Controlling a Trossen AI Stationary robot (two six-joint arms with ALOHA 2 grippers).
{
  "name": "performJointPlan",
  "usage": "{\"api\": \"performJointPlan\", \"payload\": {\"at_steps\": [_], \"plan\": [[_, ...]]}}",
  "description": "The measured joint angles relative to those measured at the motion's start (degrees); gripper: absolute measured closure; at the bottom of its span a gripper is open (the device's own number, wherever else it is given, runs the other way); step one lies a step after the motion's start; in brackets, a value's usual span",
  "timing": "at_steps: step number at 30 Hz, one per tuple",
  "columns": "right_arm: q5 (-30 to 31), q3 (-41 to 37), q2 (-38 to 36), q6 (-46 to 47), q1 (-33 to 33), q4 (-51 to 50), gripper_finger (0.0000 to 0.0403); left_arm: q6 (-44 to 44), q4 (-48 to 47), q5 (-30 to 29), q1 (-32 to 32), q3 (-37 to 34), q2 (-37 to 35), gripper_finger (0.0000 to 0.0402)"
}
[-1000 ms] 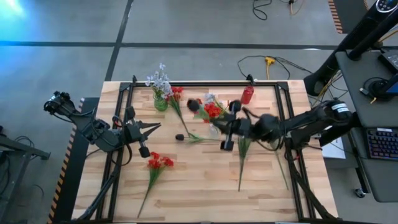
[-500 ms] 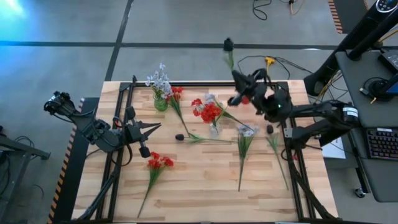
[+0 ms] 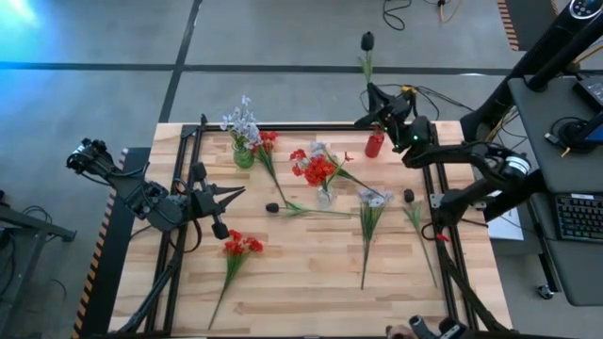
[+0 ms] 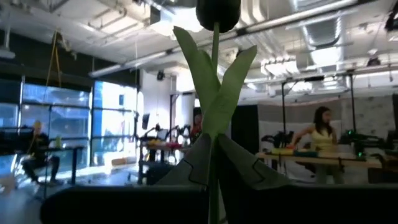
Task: Sort flowers into vase by color
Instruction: Put the left black flower into the red vase
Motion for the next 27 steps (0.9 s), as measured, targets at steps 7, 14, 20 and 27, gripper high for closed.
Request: {"api": "performJointPlan", "payload": {"at_steps": [7,14,20,27], "plan": [[-0.1,-0.8,6.4,-0.4,-2.5,9.7,0.0391,0.3,0.0,-0.1,0.0,0.0,0.0,0.0402],[-0.4,-0.8,7.2,-4.1,-3.0,10.1,0.0391,0.7,0.0,-0.1,0.0,0.0,0.0,0.0402],[-0.4,-0.9,8.1,-4.2,-4.5,9.8,0.0391,1.3,0.0,-0.1,0.0,0.0,0.0,0.0402],[-0.4,-0.4,12.1,-2.1,-5.8,9.2,0.0391,1.3,0.0,-0.1,0.0,0.0,0.0,0.0402]]}}
